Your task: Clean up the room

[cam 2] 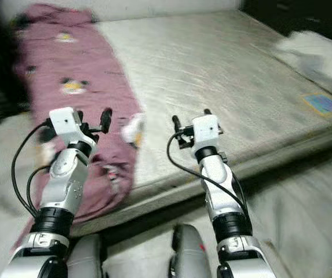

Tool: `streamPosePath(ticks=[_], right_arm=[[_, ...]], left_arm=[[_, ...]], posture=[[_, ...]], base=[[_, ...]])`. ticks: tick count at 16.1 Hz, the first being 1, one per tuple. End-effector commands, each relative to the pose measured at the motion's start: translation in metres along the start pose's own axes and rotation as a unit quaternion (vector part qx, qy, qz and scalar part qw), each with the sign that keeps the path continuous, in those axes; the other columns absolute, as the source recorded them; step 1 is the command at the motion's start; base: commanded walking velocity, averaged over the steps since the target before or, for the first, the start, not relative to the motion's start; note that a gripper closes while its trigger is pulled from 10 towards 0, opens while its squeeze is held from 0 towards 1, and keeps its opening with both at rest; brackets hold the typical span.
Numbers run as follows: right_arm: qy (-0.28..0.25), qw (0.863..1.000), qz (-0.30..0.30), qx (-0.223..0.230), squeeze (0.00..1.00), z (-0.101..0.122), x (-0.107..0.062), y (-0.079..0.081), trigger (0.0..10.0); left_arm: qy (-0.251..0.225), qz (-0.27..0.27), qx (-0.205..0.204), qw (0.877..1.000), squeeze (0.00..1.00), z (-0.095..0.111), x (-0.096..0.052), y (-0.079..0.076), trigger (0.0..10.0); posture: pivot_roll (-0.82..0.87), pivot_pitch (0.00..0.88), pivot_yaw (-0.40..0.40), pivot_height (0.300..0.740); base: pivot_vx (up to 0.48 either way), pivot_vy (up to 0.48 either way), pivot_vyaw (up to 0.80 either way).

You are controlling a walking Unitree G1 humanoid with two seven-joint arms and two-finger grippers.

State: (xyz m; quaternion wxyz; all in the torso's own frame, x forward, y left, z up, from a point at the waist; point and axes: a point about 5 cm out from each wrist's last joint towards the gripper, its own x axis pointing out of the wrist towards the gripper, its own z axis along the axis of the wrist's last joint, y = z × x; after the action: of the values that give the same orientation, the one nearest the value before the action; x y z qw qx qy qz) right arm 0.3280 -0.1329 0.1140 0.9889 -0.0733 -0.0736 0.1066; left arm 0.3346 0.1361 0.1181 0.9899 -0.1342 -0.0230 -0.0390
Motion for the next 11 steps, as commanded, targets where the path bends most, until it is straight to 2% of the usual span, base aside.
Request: streamPosePath(ticks=[1, 3, 9, 11], right_arm=[[-0.012, 1.000, 0.001, -0.005, 0.00, 0.0044, 0.0016, 0.0001, 10.0], [-0.009, 1.000, -0.003, 0.001, 0.00, 0.0035, 0.0017, -0.0014, 10.0], [0.005, 1.000, -0.004, 0.030, 0.00, -0.0012, -0.0004, -0.0030, 10.0], [0.002, 0.999, -0.002, 0.036, 0.00, -0.0006, -0.0015, -0.0033, 10.0]], left_arm=[[0.009, 0.004, 0.005, 1.000, 0.00, -0.0031, -0.0005, 0.0008, 10.0], [0.010, 0.003, 0.005, 1.000, 0.00, -0.0031, -0.0002, 0.0006, 10.0], [0.007, 0.003, 0.002, 1.000, 0.00, -0.0013, -0.0021, -0.0020, 10.0], [0.007, 0.007, -0.001, 1.000, 0.00, 0.0002, -0.0038, -0.0002, 10.0]], posture=[[-0.07, 0.000, -0.029, 0.631], [-0.07, 0.000, -0.029, 0.631], [-0.06, 0.000, -0.027, 0.631], [-0.06, 0.000, -0.029, 0.606]], base=[[0.000, 0.000, 0.80], [0.000, 0.000, 0.79], [0.000, 0.000, 0.00], [0.000, 0.000, 0.00]])
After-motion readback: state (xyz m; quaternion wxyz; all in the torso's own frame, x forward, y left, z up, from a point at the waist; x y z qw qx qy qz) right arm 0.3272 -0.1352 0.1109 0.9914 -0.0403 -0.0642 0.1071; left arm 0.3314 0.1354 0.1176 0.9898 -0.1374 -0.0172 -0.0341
